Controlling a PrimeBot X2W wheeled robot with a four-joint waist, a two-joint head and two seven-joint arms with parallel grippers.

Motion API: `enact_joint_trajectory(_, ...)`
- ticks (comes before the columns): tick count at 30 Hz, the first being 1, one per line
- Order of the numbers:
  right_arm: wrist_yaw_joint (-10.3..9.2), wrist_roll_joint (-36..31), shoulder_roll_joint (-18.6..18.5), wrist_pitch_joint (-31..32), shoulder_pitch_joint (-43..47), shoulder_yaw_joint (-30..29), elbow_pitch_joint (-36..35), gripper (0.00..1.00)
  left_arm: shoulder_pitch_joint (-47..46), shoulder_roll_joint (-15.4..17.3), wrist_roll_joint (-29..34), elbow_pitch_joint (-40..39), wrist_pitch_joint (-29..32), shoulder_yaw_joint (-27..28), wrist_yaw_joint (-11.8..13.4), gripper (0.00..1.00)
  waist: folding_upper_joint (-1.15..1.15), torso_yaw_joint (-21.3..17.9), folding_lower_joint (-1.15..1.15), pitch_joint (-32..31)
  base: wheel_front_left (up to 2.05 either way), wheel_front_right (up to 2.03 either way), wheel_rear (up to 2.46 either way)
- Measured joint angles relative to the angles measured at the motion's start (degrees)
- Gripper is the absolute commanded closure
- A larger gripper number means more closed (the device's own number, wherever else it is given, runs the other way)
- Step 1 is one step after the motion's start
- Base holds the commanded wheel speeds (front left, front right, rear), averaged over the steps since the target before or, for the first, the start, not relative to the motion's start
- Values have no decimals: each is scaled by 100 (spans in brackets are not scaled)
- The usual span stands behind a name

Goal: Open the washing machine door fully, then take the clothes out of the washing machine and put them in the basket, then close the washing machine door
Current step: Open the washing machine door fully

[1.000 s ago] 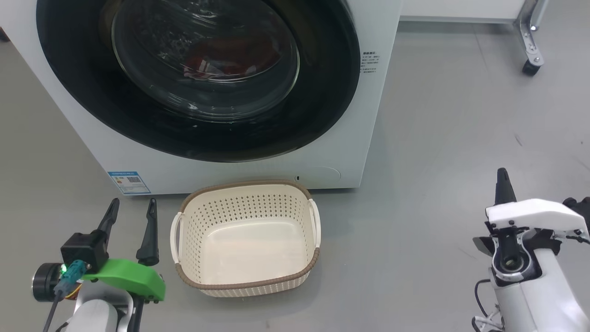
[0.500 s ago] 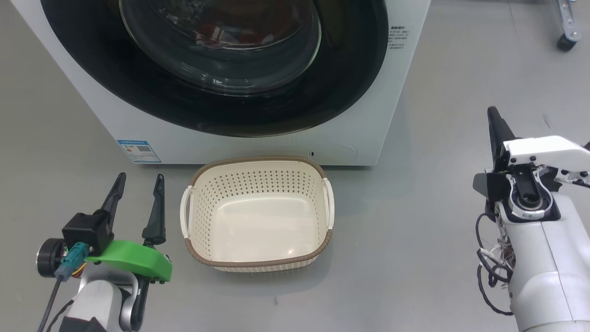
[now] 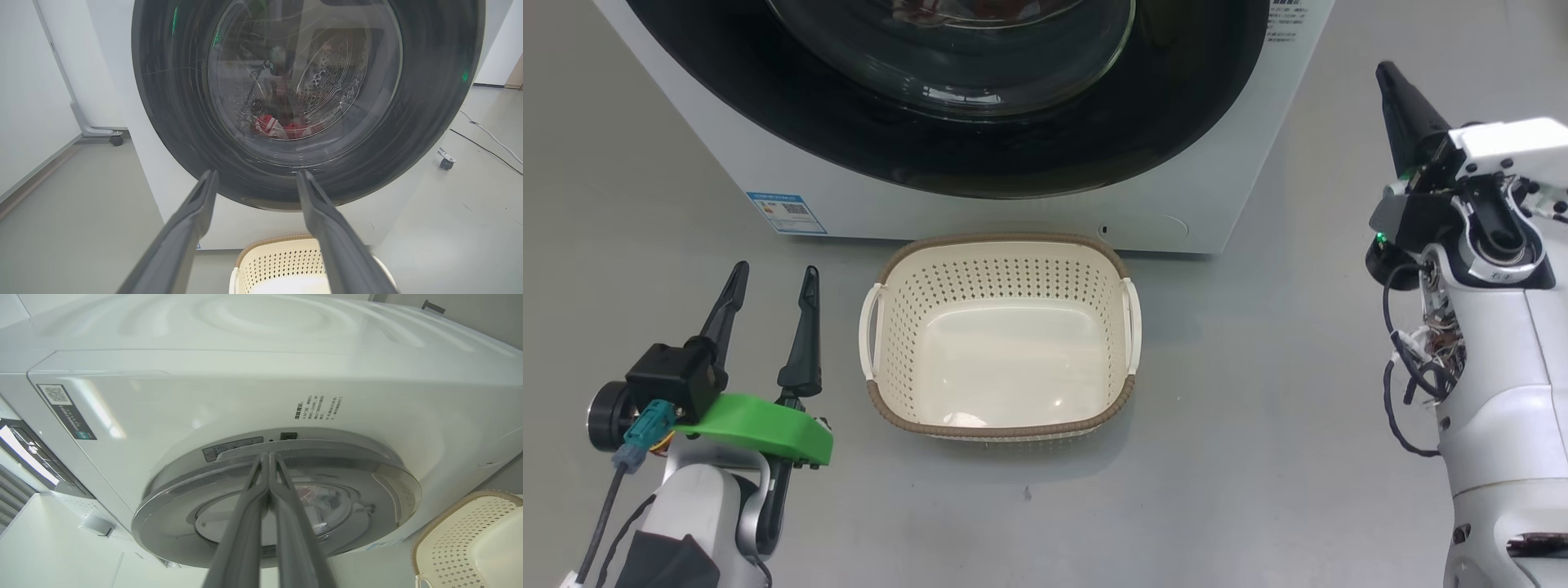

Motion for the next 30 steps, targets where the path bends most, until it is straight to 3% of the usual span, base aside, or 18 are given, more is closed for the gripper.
enact_joint_trajectory(23,-461,-97,-572,857,-1744,369,264,100,-515,-162,93,-279,-1,-3,-153,0,0,265,0,886,0,0,0)
enact_joint_trajectory(30,-503,-190,-632,1125,-2035,592,387,100,-629,-203,104,-277,-1,16,-197,0,0,381,0,1083,0,0,0)
